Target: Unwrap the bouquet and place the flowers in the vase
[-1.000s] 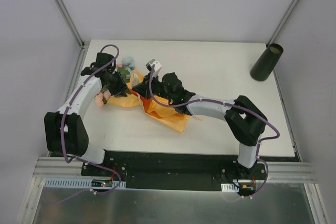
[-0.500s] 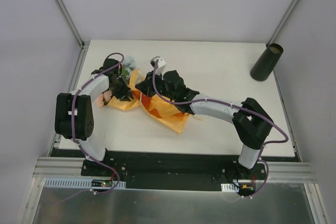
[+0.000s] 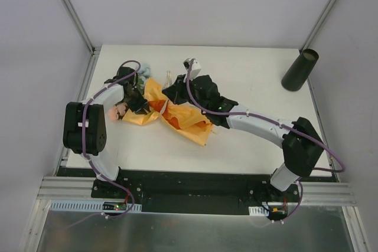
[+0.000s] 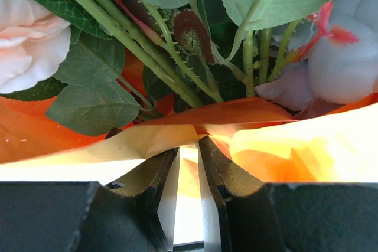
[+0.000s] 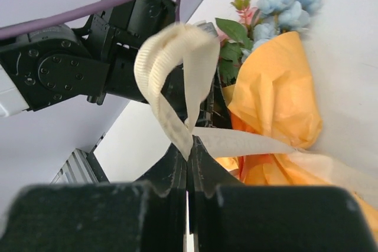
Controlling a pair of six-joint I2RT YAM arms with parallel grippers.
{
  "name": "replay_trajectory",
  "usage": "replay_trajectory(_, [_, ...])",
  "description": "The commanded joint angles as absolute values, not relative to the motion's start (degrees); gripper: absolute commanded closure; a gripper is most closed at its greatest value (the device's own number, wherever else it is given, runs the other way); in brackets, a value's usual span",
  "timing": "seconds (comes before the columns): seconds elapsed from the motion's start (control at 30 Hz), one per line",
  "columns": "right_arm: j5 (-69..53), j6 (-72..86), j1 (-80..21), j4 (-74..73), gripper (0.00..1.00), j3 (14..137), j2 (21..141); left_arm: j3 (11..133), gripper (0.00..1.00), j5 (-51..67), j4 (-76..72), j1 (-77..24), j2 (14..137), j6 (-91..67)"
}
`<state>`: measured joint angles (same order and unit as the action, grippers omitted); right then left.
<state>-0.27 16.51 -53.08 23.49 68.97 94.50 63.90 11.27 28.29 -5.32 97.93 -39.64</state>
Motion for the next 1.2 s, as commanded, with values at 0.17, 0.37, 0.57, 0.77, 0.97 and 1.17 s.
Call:
replay_trajectory(0.17, [4.7,22.7,-49.9,20.3,1.0,70.0,80.4,63.6,0.78,6.8,28.3,-5.7,100.5,-38.2])
replay_trajectory(0.37, [6.0,20.7,-49.7,19.8,1.0,68.9,77.1,63.4,0.78,6.7,28.3,-5.7,100.6,-38.2])
replay_trajectory(0.57, [8.7,19.2,-48.6,18.2,1.0,70.2,74.6,63.2,0.77,6.0,28.3,-5.7,100.4,-37.9])
replay_trajectory(0.77, [6.7,20.2,-48.1,13.5,1.0,73.8,71.0,63.3,0.77,5.9,28.3,-5.7,101.0,-38.0])
replay_trajectory(0.97, [0.9,24.9,-48.1,12.8,1.0,71.5,69.3,63.4,0.76,6.0,28.3,-5.7,101.2,-38.0])
replay_trajectory(1.17, [-0.6,24.4,-48.2,12.9,1.0,71.5,67.2,63.5,0.75,5.8,28.3,-5.7,101.2,-37.9])
